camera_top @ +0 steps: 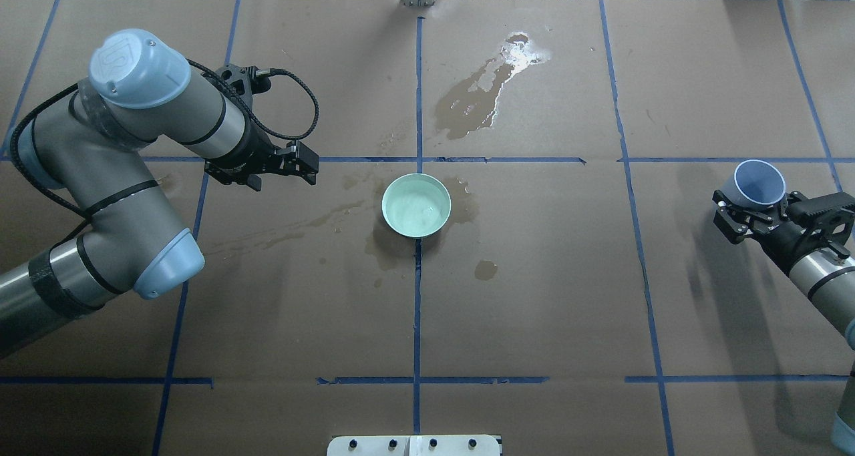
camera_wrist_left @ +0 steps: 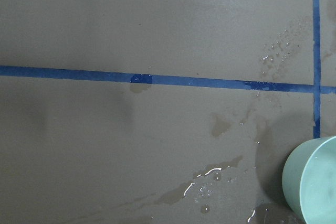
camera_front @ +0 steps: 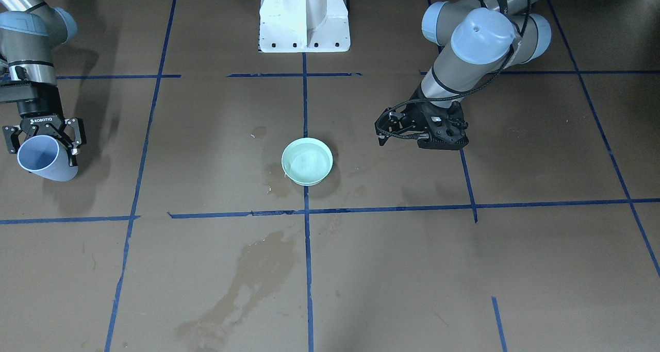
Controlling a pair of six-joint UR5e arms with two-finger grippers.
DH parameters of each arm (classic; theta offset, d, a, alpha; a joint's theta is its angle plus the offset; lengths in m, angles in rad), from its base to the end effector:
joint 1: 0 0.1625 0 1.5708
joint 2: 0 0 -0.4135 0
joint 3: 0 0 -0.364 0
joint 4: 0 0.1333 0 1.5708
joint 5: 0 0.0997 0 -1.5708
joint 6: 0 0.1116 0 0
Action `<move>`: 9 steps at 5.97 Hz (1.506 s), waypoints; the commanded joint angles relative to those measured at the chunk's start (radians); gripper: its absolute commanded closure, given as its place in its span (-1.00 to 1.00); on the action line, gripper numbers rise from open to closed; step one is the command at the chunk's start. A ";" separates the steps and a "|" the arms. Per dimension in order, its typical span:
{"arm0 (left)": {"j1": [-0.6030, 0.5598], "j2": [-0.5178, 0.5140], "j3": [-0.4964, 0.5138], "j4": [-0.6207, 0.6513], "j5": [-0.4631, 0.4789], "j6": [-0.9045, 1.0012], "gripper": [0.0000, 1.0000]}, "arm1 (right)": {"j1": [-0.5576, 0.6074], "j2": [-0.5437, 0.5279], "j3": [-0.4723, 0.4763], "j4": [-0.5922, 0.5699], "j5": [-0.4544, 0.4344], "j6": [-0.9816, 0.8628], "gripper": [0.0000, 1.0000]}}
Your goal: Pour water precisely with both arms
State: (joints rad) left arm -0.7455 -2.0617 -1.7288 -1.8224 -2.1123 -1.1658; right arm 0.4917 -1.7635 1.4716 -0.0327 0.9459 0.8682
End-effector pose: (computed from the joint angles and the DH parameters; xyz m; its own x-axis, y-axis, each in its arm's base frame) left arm 0.4055 -0.4775 0.2885 0.5316 -0.0313 -0.8464 0.0817 0.9966 0.0145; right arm -0.2474 -0.3578 0.6075 0.7778 -0.1779 0.6027 -0.4836 0.4431 0.7548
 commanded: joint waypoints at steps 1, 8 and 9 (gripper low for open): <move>0.000 0.000 0.000 0.000 0.000 0.000 -1.00 | 0.001 0.007 -0.001 0.000 -0.003 0.003 -0.98; 0.000 0.002 -0.009 0.002 0.000 0.000 -1.00 | -0.018 0.006 -0.073 0.124 0.002 0.057 -1.00; 0.000 0.003 -0.017 0.003 0.000 0.000 -0.99 | -0.041 -0.014 -0.073 0.161 0.002 0.074 -1.00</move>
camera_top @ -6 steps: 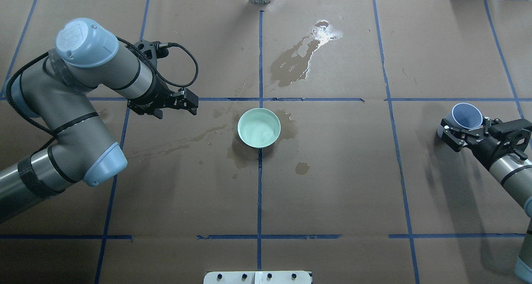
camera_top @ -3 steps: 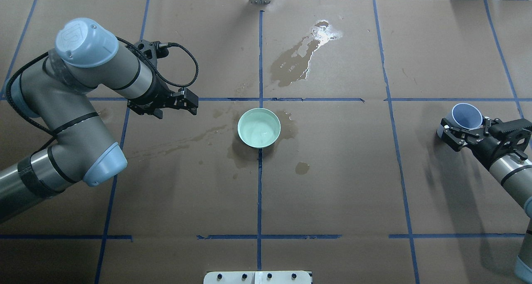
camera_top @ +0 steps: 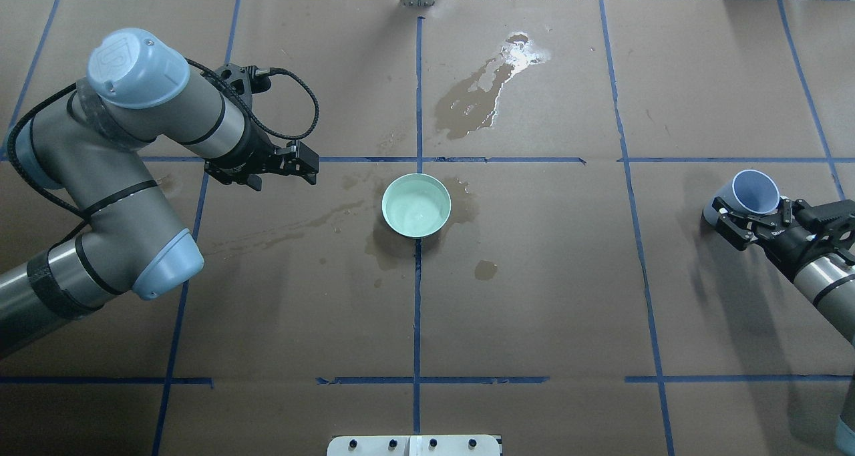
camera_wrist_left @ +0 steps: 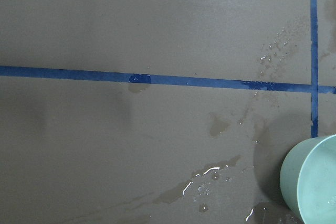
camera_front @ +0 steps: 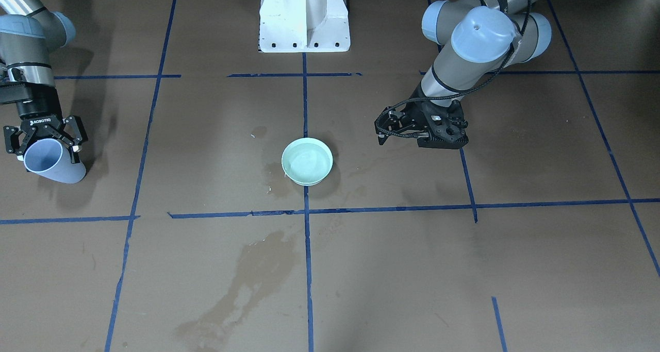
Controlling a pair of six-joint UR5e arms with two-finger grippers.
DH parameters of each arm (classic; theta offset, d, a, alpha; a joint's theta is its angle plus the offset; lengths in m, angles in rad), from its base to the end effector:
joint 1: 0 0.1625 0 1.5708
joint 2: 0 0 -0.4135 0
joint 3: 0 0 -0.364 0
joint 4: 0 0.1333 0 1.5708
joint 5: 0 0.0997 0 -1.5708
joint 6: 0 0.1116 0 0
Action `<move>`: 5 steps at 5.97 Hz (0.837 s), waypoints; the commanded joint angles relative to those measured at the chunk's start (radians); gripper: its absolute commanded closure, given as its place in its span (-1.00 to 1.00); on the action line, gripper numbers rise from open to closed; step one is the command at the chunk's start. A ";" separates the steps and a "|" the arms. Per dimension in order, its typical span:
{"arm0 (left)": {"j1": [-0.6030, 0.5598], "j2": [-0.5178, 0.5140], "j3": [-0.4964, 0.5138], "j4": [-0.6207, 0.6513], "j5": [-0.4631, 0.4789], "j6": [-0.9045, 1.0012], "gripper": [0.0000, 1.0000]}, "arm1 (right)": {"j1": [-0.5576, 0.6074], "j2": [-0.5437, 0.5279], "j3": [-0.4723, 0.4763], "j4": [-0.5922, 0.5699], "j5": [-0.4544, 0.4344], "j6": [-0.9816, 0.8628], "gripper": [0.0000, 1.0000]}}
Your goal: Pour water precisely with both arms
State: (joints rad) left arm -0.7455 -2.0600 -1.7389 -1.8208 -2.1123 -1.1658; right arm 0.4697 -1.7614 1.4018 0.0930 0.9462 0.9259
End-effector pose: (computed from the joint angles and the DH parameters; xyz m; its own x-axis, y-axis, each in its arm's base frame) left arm 0.4036 -0.4757 0.2854 0.5274 -0.0273 -0.8492 0.0817 0.9965 0.0187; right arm -0.2454 -0.3472 0.6243 0.7108 -0.1860 0.6783 -0.5542 0.4457 0.7030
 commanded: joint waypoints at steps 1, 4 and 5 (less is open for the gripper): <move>0.000 0.001 -0.010 0.003 0.000 0.000 -0.99 | -0.040 -0.021 -0.003 0.054 0.002 0.024 -1.00; 0.000 0.000 -0.013 0.003 -0.002 0.000 -1.00 | -0.077 -0.122 -0.003 0.206 0.042 0.024 -1.00; 0.000 0.000 -0.013 0.003 -0.002 -0.003 -1.00 | -0.077 -0.151 -0.003 0.261 0.090 0.025 -1.00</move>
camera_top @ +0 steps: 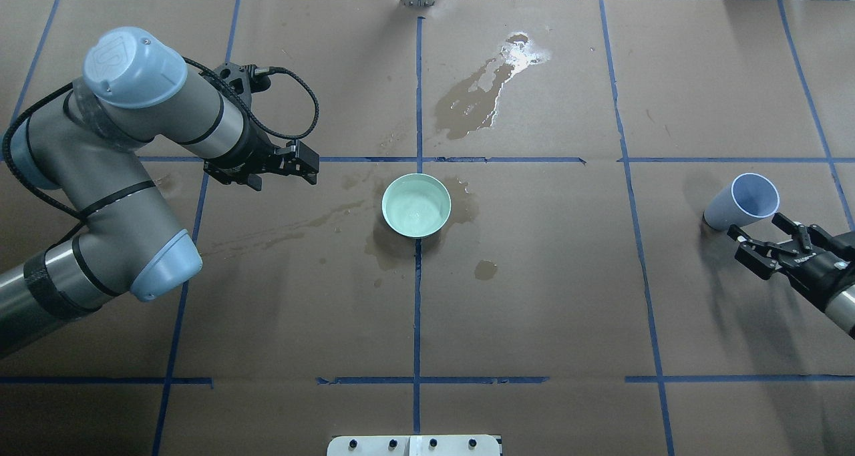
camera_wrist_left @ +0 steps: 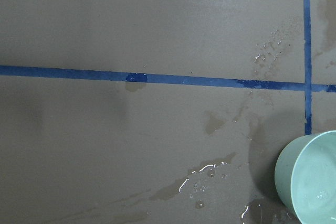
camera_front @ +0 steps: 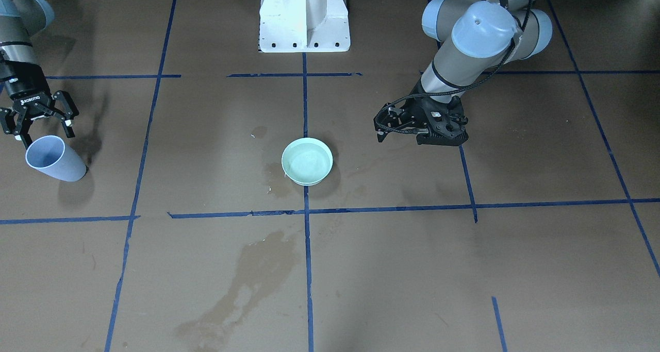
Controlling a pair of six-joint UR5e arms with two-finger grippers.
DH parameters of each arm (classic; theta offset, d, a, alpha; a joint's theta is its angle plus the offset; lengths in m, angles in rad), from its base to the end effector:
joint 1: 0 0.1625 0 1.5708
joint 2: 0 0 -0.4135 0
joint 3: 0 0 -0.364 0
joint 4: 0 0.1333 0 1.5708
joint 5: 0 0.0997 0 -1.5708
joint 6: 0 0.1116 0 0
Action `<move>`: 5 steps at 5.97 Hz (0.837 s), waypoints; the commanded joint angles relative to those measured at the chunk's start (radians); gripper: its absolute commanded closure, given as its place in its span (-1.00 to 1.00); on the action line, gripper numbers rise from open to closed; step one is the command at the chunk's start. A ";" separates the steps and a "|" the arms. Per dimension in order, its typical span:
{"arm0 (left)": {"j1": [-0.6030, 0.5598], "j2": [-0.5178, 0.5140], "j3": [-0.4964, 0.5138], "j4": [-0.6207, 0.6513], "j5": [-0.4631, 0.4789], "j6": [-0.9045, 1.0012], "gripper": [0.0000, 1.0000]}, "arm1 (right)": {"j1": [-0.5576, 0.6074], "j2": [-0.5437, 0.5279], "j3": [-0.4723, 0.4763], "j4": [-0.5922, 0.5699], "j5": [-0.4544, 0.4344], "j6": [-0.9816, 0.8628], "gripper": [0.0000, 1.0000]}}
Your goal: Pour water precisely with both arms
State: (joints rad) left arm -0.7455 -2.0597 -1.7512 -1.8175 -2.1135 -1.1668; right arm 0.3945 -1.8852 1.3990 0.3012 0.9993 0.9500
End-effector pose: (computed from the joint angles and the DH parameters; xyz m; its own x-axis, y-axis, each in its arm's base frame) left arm 0.4014 -0.4736 0.2808 0.5215 -0.0233 -0.8530 0.0815 0.9964 0.0226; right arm -0.2067 -0.2958 0.6451 0.6117 -0.2753 0.7417 -0.5634 0.5065 0.6527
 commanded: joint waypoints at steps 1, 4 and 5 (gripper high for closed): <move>0.000 0.000 -0.001 -0.002 0.001 -0.013 -0.99 | 0.003 -0.067 0.003 0.065 0.059 -0.002 -1.00; 0.002 0.000 -0.001 -0.002 0.004 -0.014 -1.00 | 0.263 -0.089 0.000 0.038 0.393 -0.080 -1.00; 0.002 -0.002 0.001 -0.002 0.006 -0.014 -1.00 | 0.458 -0.062 0.002 -0.037 0.599 -0.117 -1.00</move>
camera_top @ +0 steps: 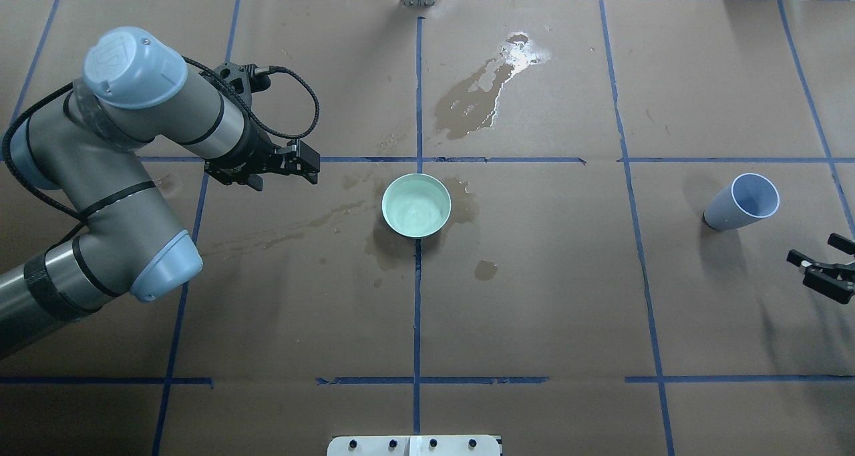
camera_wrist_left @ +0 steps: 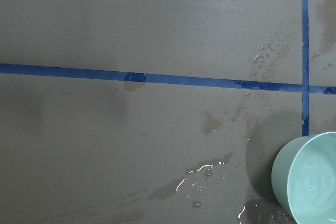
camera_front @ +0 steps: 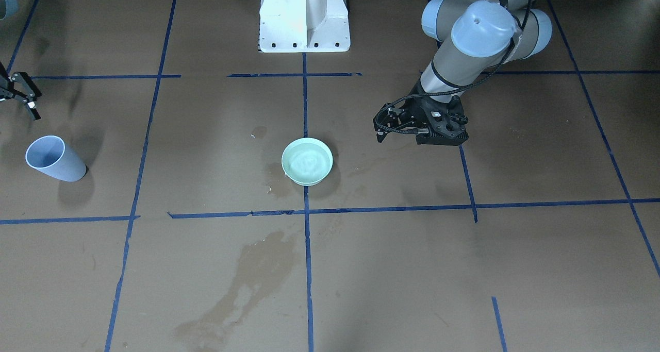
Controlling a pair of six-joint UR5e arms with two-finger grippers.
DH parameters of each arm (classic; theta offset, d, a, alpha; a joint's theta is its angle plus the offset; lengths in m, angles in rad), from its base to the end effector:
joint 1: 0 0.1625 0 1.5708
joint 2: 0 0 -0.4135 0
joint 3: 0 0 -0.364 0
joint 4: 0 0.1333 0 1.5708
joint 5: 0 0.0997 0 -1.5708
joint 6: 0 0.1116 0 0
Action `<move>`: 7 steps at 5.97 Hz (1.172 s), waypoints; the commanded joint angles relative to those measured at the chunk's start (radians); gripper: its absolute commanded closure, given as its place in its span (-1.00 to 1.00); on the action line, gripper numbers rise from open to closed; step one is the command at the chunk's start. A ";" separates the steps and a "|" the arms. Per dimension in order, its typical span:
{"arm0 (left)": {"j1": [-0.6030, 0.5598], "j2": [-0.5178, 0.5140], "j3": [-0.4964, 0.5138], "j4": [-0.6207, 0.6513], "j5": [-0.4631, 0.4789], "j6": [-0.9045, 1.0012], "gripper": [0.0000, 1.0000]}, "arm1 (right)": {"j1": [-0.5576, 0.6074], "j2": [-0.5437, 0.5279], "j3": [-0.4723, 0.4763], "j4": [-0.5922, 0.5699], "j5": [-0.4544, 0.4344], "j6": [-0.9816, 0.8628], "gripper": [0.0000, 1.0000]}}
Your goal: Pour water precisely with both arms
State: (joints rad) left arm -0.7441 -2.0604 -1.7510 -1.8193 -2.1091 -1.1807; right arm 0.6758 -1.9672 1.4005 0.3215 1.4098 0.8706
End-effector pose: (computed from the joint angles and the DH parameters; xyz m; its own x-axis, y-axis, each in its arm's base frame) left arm 0.4020 -0.4735 0.2804 0.5203 -0.0352 -0.8533 0.0908 0.9958 0.0143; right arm -0.1227 -0.2922 0.6694 0.6209 -0.3174 0.7168 -0.4429 0.6124 0.6549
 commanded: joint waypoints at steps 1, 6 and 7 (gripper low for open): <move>0.000 -0.001 0.001 0.000 0.003 0.000 -0.99 | 0.384 0.083 0.002 -0.184 0.410 -0.132 -1.00; 0.023 -0.050 0.025 0.005 0.043 -0.066 -1.00 | 0.857 0.324 0.037 -1.029 1.036 -0.583 -1.00; 0.031 -0.056 0.030 0.006 0.055 -0.068 -1.00 | 0.873 0.321 0.057 -1.138 1.040 -0.625 -1.00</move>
State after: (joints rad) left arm -0.7219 -2.1097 -1.7259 -1.8150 -2.0699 -1.2463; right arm 1.5277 -1.6521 1.4382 -0.6924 2.4270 0.3034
